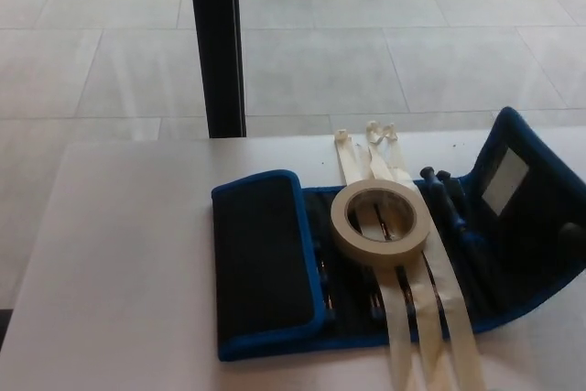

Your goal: The robot uses its right hand to open a black folded toolkit cover kept in the middle of the desk

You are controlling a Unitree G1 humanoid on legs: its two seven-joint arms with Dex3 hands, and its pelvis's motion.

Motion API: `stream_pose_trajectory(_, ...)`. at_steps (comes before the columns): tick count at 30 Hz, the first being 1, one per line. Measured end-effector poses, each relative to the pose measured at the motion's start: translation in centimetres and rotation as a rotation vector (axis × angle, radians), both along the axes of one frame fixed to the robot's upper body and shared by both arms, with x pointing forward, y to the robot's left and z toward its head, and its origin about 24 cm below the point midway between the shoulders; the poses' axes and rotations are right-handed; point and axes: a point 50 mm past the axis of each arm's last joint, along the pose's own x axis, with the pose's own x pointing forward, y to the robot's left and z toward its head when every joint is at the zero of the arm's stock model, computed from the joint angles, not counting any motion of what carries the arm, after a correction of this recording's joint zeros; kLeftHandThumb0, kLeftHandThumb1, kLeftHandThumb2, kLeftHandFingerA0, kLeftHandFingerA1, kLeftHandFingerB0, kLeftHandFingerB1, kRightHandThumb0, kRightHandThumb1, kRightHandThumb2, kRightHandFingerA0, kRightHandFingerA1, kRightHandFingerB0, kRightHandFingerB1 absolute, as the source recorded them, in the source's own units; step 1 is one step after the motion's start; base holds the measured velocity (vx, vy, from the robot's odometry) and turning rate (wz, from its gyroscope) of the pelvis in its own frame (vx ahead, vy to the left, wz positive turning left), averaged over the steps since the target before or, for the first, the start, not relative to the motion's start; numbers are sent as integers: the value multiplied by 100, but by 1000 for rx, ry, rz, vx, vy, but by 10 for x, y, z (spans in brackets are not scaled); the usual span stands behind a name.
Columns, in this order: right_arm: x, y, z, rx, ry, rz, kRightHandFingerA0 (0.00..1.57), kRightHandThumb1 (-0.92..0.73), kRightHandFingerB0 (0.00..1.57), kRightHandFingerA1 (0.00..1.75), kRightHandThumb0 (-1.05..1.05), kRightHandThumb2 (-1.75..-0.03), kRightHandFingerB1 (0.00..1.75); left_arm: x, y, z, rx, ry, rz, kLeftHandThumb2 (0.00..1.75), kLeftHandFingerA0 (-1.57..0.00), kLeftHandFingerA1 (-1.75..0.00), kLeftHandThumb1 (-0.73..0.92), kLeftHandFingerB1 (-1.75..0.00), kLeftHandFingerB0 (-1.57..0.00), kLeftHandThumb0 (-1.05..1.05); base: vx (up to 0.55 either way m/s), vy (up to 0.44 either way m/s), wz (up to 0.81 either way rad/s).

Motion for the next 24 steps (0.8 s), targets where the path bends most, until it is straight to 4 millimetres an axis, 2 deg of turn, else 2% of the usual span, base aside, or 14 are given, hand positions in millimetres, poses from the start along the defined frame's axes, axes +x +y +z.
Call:
stream_pose_trajectory(1, 0, -4, 2, 20, -13, -21, 93, -67, 84, 164, -26, -82, 110, 0, 0, 0, 0, 0, 0, 72, -32, -52, 92, -36, -28, -89, 0, 0, 0)
stream_pose_trajectory(2, -1, -9, 4, 40, -24, -39, 95, -65, 86, 165, -30, -75, 91, 0, 0, 0, 0, 0, -1, 87, -32, -56, 79, -41, -24, -96, 0, 0, 0)
stream_pose_trajectory(3, -1, -13, 6, 59, -35, -57, 95, -65, 86, 165, -30, -75, 91, 0, 0, 0, 0, 1, -1, 87, -32, -56, 79, -41, -24, -96, 0, 0, 0)
stream_pose_trajectory(4, -2, -17, 8, 84, -47, -78, 91, -57, 88, 162, -25, -98, 100, 0, 0, 0, 0, 1, -2, 71, -28, -53, 92, -35, -24, -90, 0, 0, 0)
stream_pose_trajectory(8, -6, -32, 14, 166, -83, -145, 88, -57, 84, 162, -29, -95, 100, 0, 0, 0, -1, 1, -2, 85, -26, -54, 80, -40, -22, -96, 0, 0, 0)
stream_pose_trajectory(9, -7, -35, 15, 182, -88, -157, 84, -55, 89, 149, -34, -98, 104, 0, 0, 0, -1, 1, -1, 71, -30, -52, 92, -35, -25, -89, 0, 0, 0)
stream_pose_trajectory(11, -9, -44, 17, 228, -106, -192, 81, -56, 86, 142, -39, -89, 100, 0, 0, 0, -1, 0, -1, 71, -29, -52, 92, -36, -27, -90, 0, 0, 0)
stream_pose_trajectory(14, -14, -56, 19, 291, -128, -240, 81, -44, 92, 130, -37, -103, 95, 0, -1, 0, -1, 1, -2, 71, -31, -51, 92, -35, -24, -94, 0, 0, 0)
stream_pose_trajectory(16, -17, -62, 20, 325, -140, -265, 106, -39, 101, 121, -41, -107, 89, 0, -1, 0, -1, 1, -2, 88, -31, -55, 79, -40, -24, -98, 0, 0, 0)
stream_pose_trajectory(18, -20, -70, 21, 372, -154, -296, 115, -39, 97, 117, -45, -113, 86, 0, -1, 0, -1, 2, -3, 72, -31, -51, 92, -34, -24, -91, 0, 0, 0)
stream_pose_trajectory(20, -24, -78, 21, 419, -164, -322, 128, -42, 90, 118, -45, -113, 88, 0, -1, -1, -1, 3, -4, 84, -27, -53, 81, -39, -22, -96, 0, 0, 0)
stream_pose_trajectory(21, -26, -82, 21, 443, -169, -335, 128, -46, 82, 116, -50, -110, 83, 0, -1, -1, -1, 3, -4, 72, -26, -49, 92, -34, -24, -89, 0, 0, 0)
stream_pose_trajectory(22, -28, -85, 21, 464, -172, -346, 132, -62, 80, 103, -62, -78, 73, 0, -1, -1, -1, 3, -5, 80, -27, -52, 82, -38, -24, -94, 0, 0, 0)
stream_pose_trajectory(24, -32, -93, 22, 501, -175, -363, 110, -72, 47, 88, -74, -62, 74, 1, -1, -1, -1, 3, -5, 71, -30, -52, 92, -35, -27, -92, 0, 0, 0)
